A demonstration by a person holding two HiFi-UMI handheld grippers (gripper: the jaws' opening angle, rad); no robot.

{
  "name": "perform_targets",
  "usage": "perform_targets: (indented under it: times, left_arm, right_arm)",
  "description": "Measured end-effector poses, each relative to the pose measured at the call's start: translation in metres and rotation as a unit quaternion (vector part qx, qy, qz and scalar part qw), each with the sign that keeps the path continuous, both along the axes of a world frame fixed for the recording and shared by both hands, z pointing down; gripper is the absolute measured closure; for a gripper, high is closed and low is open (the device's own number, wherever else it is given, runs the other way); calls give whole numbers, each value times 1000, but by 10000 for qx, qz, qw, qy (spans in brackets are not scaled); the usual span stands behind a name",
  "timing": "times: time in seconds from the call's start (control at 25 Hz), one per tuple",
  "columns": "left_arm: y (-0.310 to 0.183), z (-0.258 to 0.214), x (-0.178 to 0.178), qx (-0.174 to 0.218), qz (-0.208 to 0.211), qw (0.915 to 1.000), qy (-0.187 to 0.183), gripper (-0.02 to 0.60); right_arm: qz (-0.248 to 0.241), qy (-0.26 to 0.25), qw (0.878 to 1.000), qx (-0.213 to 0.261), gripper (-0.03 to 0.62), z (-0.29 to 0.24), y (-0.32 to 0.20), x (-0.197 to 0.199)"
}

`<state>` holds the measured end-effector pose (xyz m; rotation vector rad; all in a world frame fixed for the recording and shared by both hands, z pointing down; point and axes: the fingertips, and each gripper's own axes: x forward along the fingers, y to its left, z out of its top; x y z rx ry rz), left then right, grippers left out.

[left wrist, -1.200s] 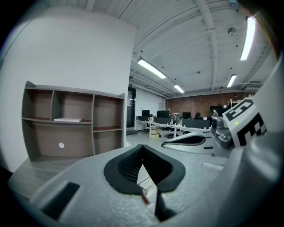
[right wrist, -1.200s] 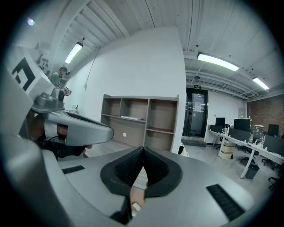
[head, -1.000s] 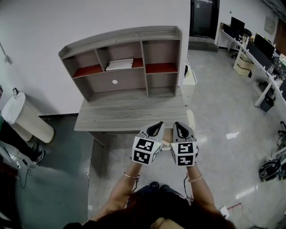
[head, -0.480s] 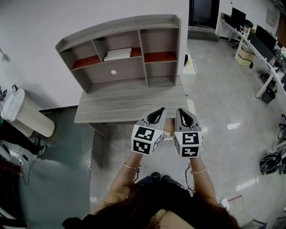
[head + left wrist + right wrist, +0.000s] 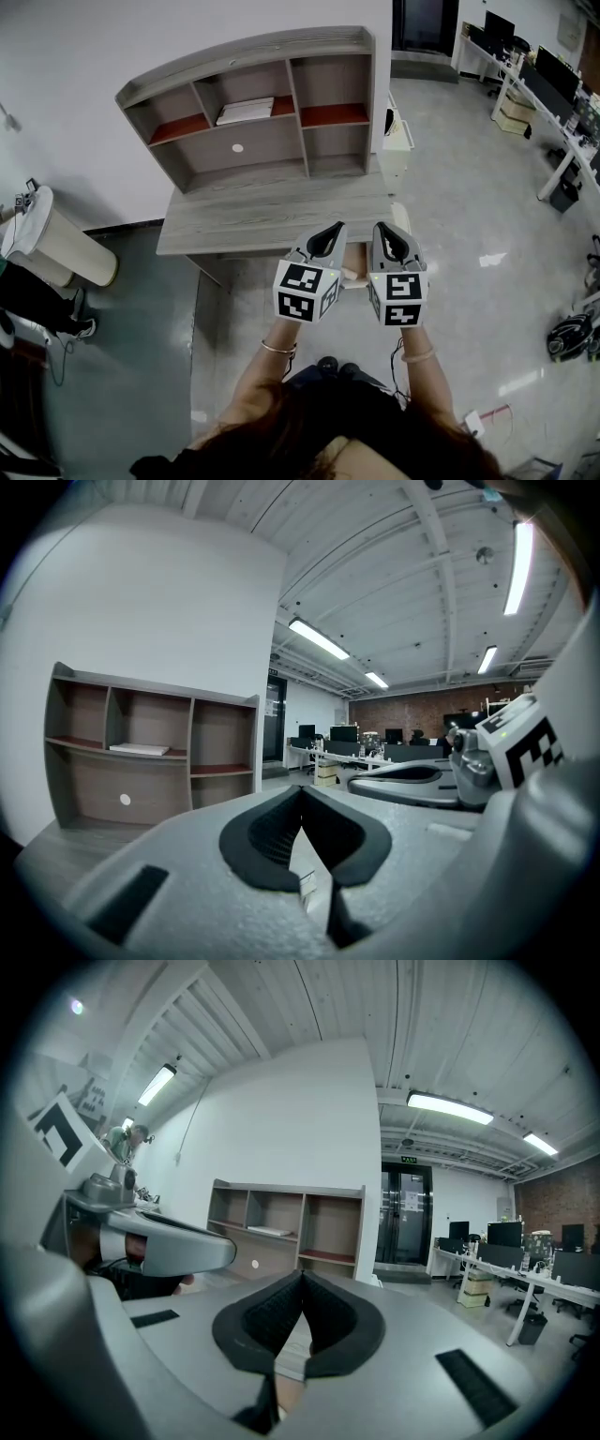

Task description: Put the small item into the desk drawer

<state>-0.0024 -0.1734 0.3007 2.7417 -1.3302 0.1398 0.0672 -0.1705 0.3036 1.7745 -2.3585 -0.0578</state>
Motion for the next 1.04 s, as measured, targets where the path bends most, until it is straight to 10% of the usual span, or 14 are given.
perform_targets:
  times: [1.04]
  left_arm:
    - [5,9,-1,-129,-155,9998,-1,566]
  right_arm:
    - [32,101,9999,111,592,7,10,14]
